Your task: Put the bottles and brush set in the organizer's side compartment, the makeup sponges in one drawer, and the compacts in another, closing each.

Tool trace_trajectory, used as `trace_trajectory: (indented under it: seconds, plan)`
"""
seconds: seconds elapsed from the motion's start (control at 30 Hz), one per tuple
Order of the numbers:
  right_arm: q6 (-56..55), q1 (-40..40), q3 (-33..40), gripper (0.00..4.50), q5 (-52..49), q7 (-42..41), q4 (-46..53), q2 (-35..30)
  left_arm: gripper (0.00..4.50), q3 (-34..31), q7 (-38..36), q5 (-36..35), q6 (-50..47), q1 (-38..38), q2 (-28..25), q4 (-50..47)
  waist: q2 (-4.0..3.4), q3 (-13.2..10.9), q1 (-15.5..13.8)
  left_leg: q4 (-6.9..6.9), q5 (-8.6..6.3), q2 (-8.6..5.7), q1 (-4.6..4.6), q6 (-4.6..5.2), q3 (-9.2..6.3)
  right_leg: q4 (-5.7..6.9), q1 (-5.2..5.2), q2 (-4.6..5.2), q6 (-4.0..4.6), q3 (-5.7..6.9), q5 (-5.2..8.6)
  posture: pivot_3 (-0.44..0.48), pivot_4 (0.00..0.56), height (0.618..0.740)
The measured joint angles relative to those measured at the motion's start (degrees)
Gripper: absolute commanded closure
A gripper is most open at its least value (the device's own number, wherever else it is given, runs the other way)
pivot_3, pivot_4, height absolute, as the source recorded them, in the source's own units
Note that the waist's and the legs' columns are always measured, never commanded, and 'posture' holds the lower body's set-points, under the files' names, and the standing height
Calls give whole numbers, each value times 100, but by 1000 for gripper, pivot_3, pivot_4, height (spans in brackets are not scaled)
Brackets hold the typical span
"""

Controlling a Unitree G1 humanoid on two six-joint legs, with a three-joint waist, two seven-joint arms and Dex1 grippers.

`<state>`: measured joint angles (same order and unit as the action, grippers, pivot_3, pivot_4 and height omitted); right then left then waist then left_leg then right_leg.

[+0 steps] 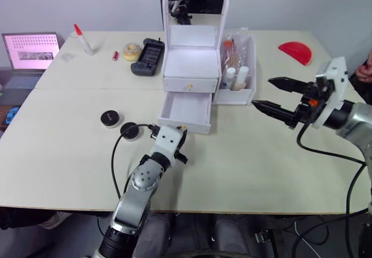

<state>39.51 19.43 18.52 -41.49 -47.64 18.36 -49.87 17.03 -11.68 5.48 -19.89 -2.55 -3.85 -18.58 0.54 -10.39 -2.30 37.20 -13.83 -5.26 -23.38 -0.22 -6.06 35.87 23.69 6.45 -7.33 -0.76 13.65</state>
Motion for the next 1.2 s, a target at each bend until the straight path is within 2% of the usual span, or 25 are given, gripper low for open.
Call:
trace_trajectory:
  seconds: [0.17,0.27,0.3,0.47,0.53,0.63,0.77,0.87,0.97,1.03,1.2]
  plan:
    - [0,1,0,0,-1,0,0,0,1846,-13,-83,-50,-107,12,-56,-30,0,0,1,0,0,0,0,0,0,0,0,0,0,0,0,0,150,738]
    - [-1,1,0,0,3,-1,-3,0,183,18,-249,-117,-112,41,-203,-176,0,0,2,0,0,0,0,0,0,0,1,0,0,0,0,0,150,738]
    - [-4,0,0,0,4,-2,-4,0,37,17,-328,-138,-123,63,-276,-267,0,0,3,-1,0,0,0,0,0,0,1,0,1,0,0,0,150,738]
    - [-10,-30,2,0,2,-68,-7,-2,37,-31,-734,-421,-406,296,-693,-895,-1,-1,6,-5,0,1,0,0,0,-6,1,0,2,0,1,0,150,738]
    - [-57,-110,16,0,4,-188,-62,-56,37,-142,-1082,-691,-629,563,-1134,-1370,-2,-1,16,-12,0,6,0,0,0,-10,2,-2,2,0,1,0,150,738]
    - [-135,-262,110,0,21,-425,-255,-147,37,-842,-1721,-1404,-1047,943,-1834,-2000,-7,-4,13,-12,0,10,-1,-1,1,-10,5,-4,7,0,3,0,150,738]
    - [-277,-474,226,0,5,-851,-440,-300,37,-2285,-2627,-2863,-1629,1138,-2649,-2316,-15,-6,7,-10,0,10,-1,-1,1,-19,0,-3,15,1,8,0,150,738]
    - [-331,-588,365,0,-75,-1242,-575,-415,37,-3547,-3434,-3922,-1969,1261,-3517,-2250,-15,-7,19,-13,0,12,0,-1,0,-24,1,-5,16,3,8,0,150,738]
    - [-457,-745,523,0,-138,-1725,-825,-550,37,-4611,-4170,-4325,-2045,1455,-4344,-1630,-26,-8,27,-18,0,14,1,-1,4,-31,-1,-6,18,2,8,0,150,738]
    - [-557,-834,598,0,-150,-2018,-977,-594,37,-5151,-4424,-4383,-2081,1524,-4645,-1162,-28,-9,31,-19,-1,15,1,-1,5,-37,-3,-4,20,2,7,0,150,738]
    - [-775,-953,693,0,-127,-2558,-1194,-790,37,-5621,-4880,-4340,-2052,1673,-5104,-435,-27,-10,35,-23,-4,17,0,-3,5,-46,-3,8,20,-1,6,0,150,738]
